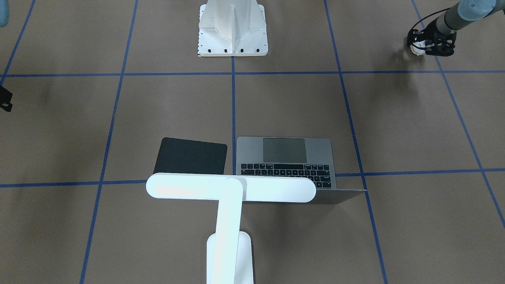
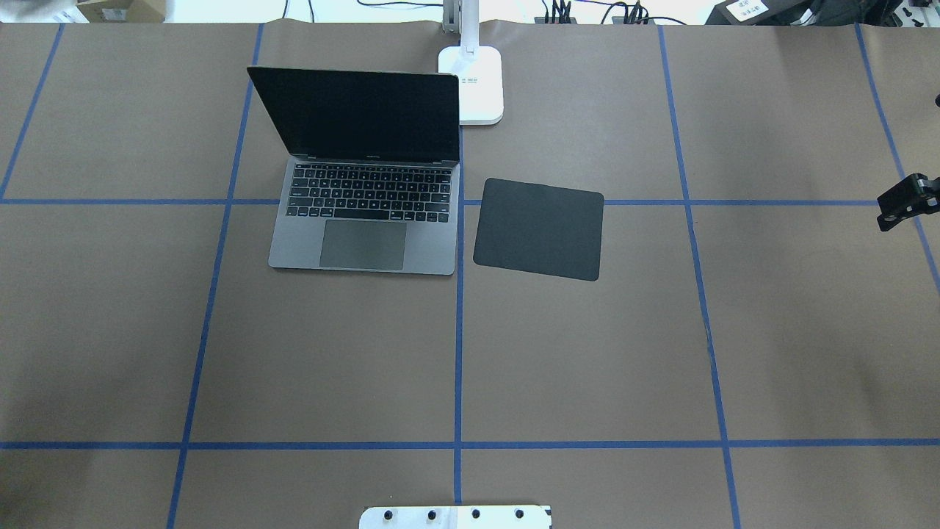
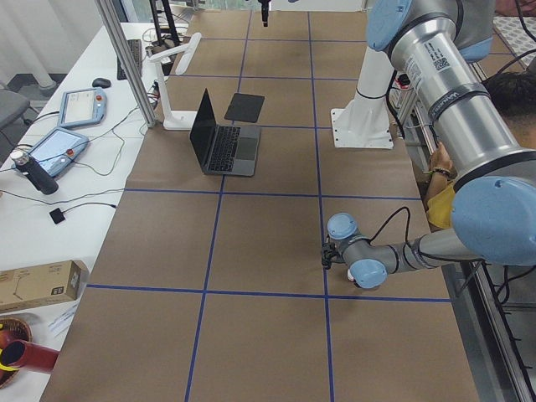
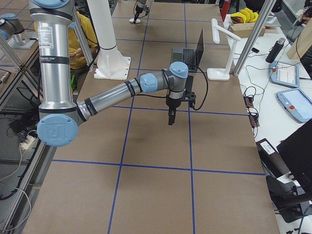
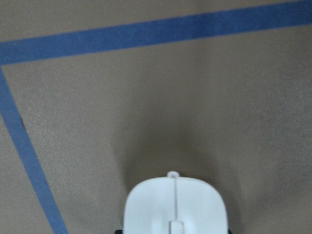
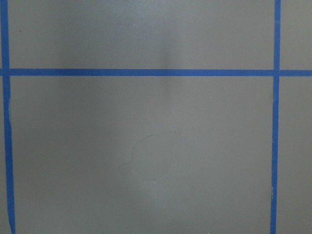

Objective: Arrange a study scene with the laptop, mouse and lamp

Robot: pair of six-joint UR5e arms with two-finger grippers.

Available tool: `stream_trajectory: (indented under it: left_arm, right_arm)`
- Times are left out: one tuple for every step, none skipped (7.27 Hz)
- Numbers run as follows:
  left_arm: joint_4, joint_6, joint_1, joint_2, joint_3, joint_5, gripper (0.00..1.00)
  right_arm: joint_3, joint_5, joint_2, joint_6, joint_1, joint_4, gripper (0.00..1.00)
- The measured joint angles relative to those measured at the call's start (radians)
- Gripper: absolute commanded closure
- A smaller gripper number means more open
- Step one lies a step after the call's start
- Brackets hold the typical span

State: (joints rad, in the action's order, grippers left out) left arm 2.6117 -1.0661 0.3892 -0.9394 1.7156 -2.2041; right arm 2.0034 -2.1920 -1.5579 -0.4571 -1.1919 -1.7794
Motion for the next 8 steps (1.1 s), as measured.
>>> stream_trajectory:
  left_arm:
    - [0.000, -0.002, 0.003, 0.005, 0.026, -0.003, 0.52]
    - [-0.002, -0.010, 0.006, 0.015, 0.067, -0.008, 0.51]
    - [-0.006, -0.030, 0.008, 0.021, 0.117, -0.021, 0.51]
    - [-0.011, -0.062, 0.015, 0.022, 0.168, -0.049, 0.51]
    - [-0.023, -0.091, 0.027, 0.019, 0.217, -0.079, 0.51]
    - [-0.076, -0.106, 0.040, 0.005, 0.275, -0.095, 0.52]
    - [-0.189, -0.112, 0.058, -0.040, 0.341, -0.100, 0.52]
    - [-0.343, -0.114, 0.079, -0.121, 0.401, -0.102, 0.52]
  right_arm:
    - [0.000, 0.000, 0.001, 0.000, 0.000, 0.000, 0.00]
    - [-0.001, 0.000, 0.002, 0.000, 0.000, 0.000, 0.00]
    - [-0.001, 0.000, 0.002, 0.000, 0.000, 0.000, 0.00]
    - [-0.001, 0.000, 0.002, 0.000, -0.002, 0.000, 0.00]
    - [-0.002, 0.000, 0.001, 0.000, -0.003, 0.000, 0.00]
    - [-0.002, 0.000, 0.000, 0.000, -0.005, 0.000, 0.00]
    - [-0.002, 0.000, -0.001, 0.000, -0.009, 0.000, 0.00]
    - [-0.002, -0.001, -0.003, 0.001, -0.016, 0.000, 0.00]
